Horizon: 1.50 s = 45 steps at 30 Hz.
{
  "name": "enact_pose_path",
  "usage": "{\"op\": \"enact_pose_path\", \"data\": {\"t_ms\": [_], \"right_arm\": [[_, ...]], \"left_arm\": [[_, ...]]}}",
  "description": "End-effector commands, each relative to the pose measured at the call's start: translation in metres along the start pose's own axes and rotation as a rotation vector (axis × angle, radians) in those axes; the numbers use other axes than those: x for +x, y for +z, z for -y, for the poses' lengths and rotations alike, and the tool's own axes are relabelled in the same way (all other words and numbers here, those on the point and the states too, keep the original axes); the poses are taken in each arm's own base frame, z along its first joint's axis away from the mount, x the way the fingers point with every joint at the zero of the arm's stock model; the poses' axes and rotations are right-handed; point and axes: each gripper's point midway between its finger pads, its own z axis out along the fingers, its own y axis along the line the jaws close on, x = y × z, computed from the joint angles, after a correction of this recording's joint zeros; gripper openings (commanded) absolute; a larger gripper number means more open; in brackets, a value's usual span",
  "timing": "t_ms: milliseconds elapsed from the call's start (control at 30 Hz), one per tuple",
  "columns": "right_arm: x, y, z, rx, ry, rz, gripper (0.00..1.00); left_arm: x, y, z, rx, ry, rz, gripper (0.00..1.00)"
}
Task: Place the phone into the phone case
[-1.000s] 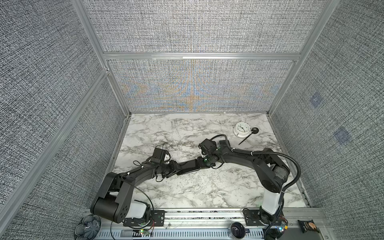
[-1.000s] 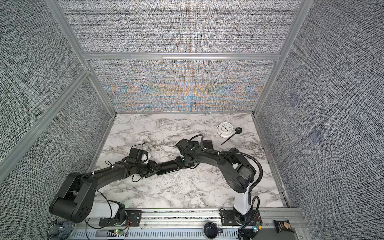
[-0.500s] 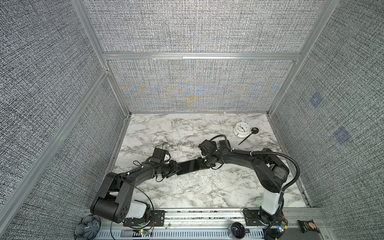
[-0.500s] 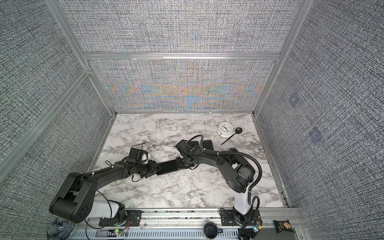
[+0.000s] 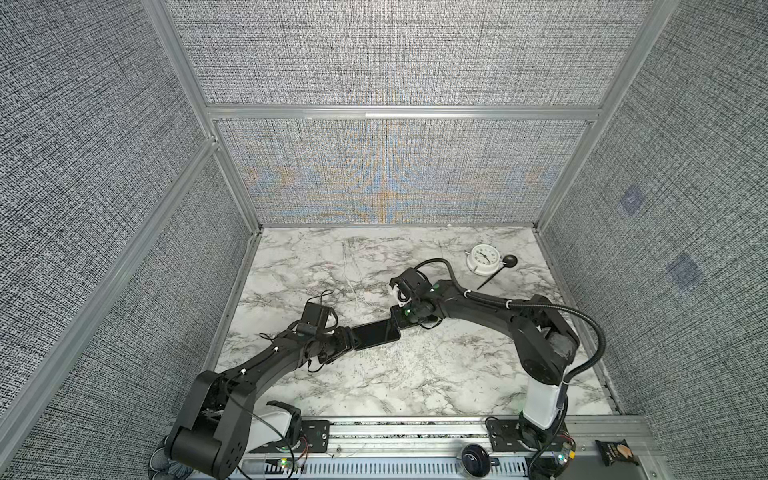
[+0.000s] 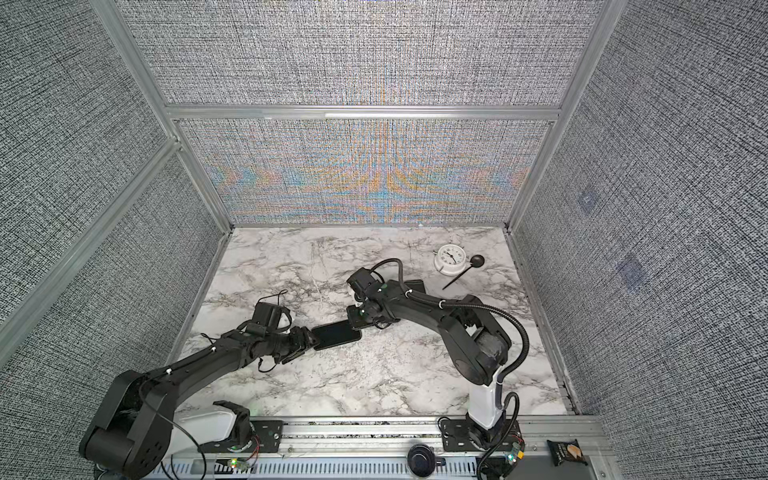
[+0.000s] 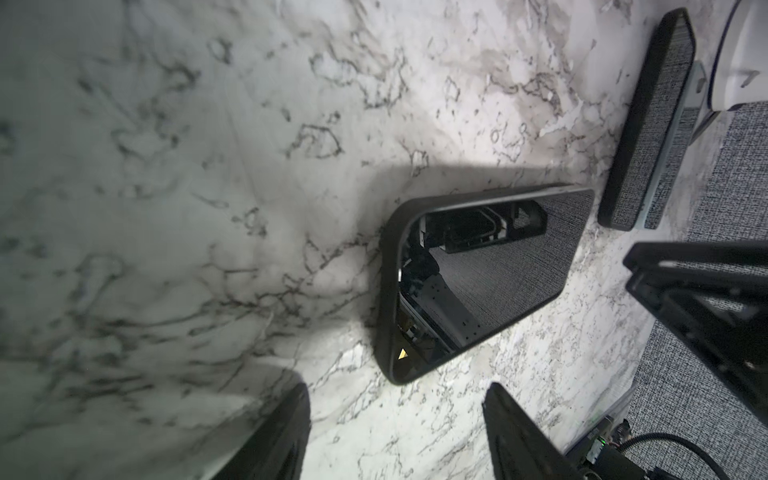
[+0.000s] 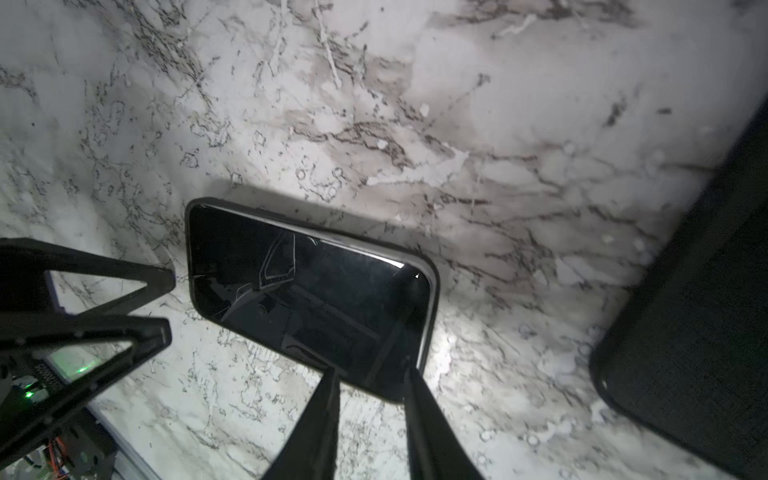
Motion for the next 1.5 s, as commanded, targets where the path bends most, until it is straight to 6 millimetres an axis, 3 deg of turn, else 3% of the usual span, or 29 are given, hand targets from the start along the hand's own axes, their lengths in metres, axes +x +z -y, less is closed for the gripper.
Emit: {"op": "enact_pose_path", "data": {"t_ms": [0, 133, 367, 1033, 1200, 1333, 1467], "right_arm": [[-0.019, 0.009, -0.008, -0.053, -0.081, 0.016, 0.4], [-0.031, 0.029, -0.012, -0.107, -0.098, -0.02, 0.54], [-0.018, 0.042, -0.013, -0.159, -0.084, -0.078, 0.55], [0.047, 0.01, 0.001, -0.126, 0.01, -0.125, 0.36], [0.055, -0.012, 0.005, -0.054, 0.046, -0.097, 0.34], [0.065, -0.011, 0.002, -0.054, 0.065, -0.107, 0.33], [0.07, -0.006, 0.002, -0.063, 0.071, -0.128, 0.31]], "left_arm": [[0.009, 0.004, 0.001, 0.007, -0.035, -0.018, 0.69], [0.015, 0.013, 0.01, 0.041, -0.035, -0.033, 0.69], [0.017, 0.027, 0.013, 0.063, -0.039, -0.057, 0.67], [-0.006, 0.061, 0.015, 0.029, -0.012, -0.098, 0.6], [0.006, 0.051, 0.029, 0.075, -0.034, -0.134, 0.59], [0.015, 0.037, 0.035, 0.06, -0.038, -0.143, 0.59], [0.02, 0.041, 0.033, 0.056, -0.045, -0.164, 0.59]]}}
